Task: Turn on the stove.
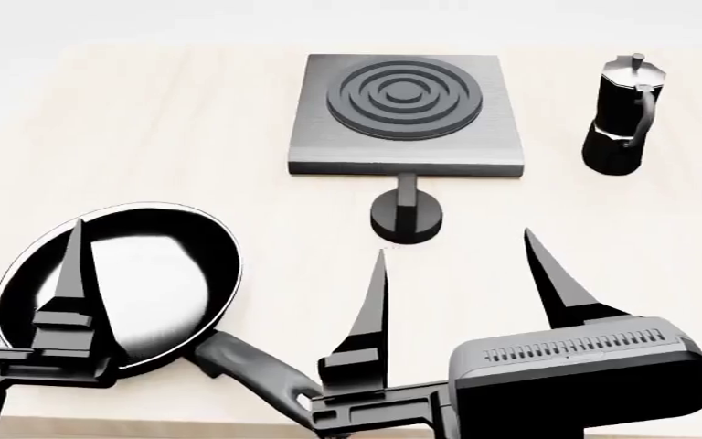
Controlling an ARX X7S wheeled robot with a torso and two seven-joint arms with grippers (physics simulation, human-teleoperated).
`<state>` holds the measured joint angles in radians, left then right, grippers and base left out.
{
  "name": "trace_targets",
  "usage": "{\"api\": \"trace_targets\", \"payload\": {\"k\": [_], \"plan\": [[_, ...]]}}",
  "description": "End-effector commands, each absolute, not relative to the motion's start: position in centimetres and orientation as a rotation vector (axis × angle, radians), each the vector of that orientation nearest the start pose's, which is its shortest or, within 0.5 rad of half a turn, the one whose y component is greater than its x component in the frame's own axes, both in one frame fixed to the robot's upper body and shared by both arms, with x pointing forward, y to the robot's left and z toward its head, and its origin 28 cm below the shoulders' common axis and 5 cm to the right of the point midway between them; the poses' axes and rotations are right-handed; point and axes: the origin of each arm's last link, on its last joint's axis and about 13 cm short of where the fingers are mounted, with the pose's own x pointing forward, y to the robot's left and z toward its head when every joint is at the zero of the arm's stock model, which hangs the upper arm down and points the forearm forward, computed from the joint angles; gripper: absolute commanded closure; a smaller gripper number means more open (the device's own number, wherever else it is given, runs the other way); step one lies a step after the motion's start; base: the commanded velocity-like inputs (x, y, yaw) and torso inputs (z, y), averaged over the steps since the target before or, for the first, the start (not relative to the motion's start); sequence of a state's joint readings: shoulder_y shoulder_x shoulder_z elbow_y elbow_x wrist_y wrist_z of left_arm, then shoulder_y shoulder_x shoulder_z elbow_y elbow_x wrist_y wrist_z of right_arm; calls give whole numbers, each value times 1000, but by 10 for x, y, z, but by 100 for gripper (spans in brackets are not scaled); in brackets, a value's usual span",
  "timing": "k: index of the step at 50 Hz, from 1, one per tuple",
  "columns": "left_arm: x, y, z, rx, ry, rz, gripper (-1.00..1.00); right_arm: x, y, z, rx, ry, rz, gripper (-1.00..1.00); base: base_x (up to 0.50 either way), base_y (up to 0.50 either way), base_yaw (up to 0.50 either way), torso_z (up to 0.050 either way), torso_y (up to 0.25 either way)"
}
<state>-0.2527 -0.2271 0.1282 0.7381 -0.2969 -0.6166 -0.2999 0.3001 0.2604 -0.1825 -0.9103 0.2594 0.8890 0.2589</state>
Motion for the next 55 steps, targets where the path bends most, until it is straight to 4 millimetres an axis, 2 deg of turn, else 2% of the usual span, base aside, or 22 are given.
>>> {"api": "trace_targets", "payload": {"k": [1,14,55], "plan": [[214,202,170,-21,-320,-25,-100,197,-88,182,-108,-266,120,-100,0,0,0,0,0],[214,201,169,-22,-320,-26,-100,198,-89,181,-112,-263,118,-100,32,0,0,0,0],[215,202,170,-23,-321,-24,-100,198,-89,182,-111,-267,116,-100,162,0,0,0,0]]}}
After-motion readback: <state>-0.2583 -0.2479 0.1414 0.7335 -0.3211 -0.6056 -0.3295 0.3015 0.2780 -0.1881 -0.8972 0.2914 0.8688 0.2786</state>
